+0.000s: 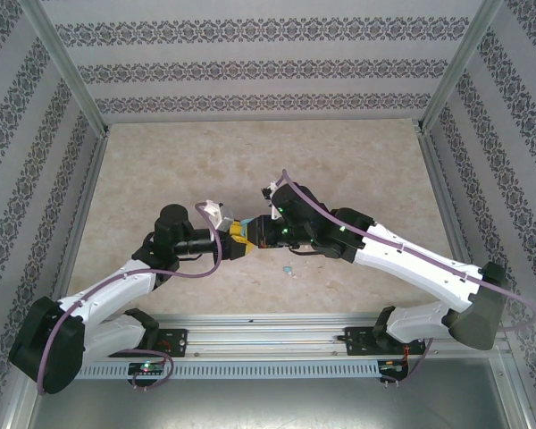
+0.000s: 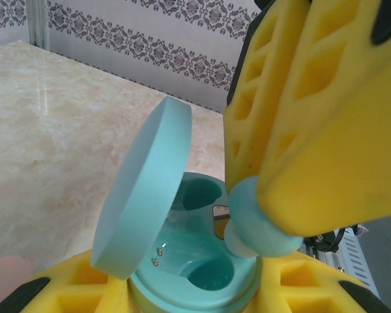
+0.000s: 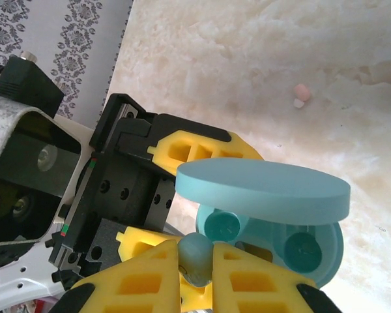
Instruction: Insert the wireless bluetooth earbuds into the charging case
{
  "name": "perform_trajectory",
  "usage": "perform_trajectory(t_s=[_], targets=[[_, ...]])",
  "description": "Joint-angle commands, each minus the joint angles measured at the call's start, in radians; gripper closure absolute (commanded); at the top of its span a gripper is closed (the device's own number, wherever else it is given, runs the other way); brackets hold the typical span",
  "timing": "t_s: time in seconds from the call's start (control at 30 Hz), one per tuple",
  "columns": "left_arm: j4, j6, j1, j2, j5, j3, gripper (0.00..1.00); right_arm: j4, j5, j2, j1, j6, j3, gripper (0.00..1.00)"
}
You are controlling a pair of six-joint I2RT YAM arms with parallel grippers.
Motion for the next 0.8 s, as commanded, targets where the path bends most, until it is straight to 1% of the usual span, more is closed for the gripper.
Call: perform_trajectory(t_s=[0.0,0.33,0.77], targets=[[0.042,0.022,-0.011,-0.025,0.001,0.016,1.00,0.018,0.031,0.015,0.006,-0.011,0.017,0.85],[0.038,0.016,-0.011,-0.019,0.001,0.025,1.00,0.096,0.026,0.014,0.004,0.020,-0.022,0.85],[0.015,0.019,-0.010,-0.042,-0.006,0.033,1.00,0.027,0.046,0.019,0.003,0.000,-0.042,0.85]])
